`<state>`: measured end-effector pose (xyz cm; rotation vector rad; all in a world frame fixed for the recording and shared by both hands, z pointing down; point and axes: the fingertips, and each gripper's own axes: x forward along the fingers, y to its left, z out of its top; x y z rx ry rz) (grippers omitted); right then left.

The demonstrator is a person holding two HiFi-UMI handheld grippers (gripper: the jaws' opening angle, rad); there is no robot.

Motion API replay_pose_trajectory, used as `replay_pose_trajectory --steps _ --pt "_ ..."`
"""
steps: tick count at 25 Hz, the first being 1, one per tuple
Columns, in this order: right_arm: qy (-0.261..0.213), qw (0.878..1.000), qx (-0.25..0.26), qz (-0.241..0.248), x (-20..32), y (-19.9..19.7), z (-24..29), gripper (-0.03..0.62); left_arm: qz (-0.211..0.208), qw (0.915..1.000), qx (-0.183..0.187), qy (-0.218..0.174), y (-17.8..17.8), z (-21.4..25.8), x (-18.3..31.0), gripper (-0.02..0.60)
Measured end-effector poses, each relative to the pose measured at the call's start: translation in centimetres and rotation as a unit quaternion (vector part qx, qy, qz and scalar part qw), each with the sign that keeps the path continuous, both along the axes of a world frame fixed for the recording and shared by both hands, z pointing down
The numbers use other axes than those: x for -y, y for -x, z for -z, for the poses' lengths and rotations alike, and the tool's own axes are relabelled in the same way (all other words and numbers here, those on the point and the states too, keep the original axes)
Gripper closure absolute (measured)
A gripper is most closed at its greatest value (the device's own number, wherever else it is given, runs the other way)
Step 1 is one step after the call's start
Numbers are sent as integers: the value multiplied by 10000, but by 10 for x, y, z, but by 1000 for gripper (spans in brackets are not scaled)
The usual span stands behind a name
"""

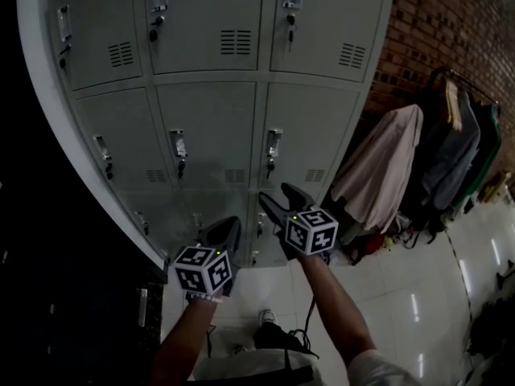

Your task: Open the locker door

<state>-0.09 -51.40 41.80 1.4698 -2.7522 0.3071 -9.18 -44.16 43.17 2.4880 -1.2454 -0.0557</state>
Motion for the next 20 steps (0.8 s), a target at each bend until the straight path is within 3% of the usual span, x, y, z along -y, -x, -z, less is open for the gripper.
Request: replay_pose_trajectory --steps 10,20 --pt "-69 9997 -173 172 105 11 8 256 335 9994 -23 76 8 -7 62 591" --pt "-112 9998 -145 117 146 13 11 256 486 9987 -62 149 14 -15 88 591"
